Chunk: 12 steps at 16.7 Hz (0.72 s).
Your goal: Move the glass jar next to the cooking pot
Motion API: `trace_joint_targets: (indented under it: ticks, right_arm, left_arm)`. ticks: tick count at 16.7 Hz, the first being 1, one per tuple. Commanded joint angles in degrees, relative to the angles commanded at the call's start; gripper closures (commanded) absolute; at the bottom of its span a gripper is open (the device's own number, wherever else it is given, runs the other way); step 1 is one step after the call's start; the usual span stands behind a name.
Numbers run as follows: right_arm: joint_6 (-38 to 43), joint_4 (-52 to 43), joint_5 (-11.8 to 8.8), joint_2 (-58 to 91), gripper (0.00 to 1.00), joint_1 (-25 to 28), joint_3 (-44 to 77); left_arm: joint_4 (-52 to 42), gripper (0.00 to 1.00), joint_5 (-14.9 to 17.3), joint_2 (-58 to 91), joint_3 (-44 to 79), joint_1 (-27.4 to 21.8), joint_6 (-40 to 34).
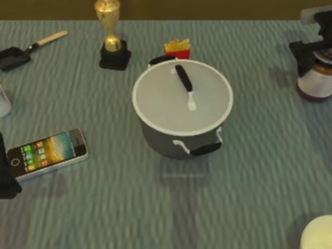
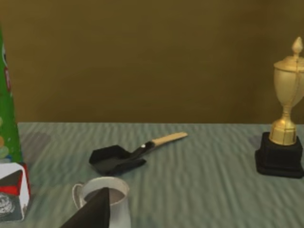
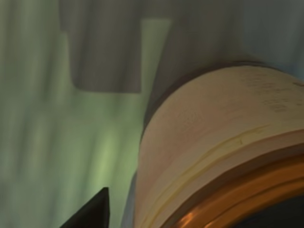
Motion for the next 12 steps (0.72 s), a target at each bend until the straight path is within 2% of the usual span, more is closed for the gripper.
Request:
trace_joint_targets:
  ticks: [1,12]
  right_arm:
    - [0.0,0.0,0.0,0.0,0.0,0.0,0.0]
    - [0.0,0.0,0.0,0.0,0.83,0.0,0.0]
  left_arm:
    - [0.0,0.0,0.0,0.0,0.0,0.0,0.0]
    - [0.0,0.0,0.0,0.0,0.0,0.0,0.0]
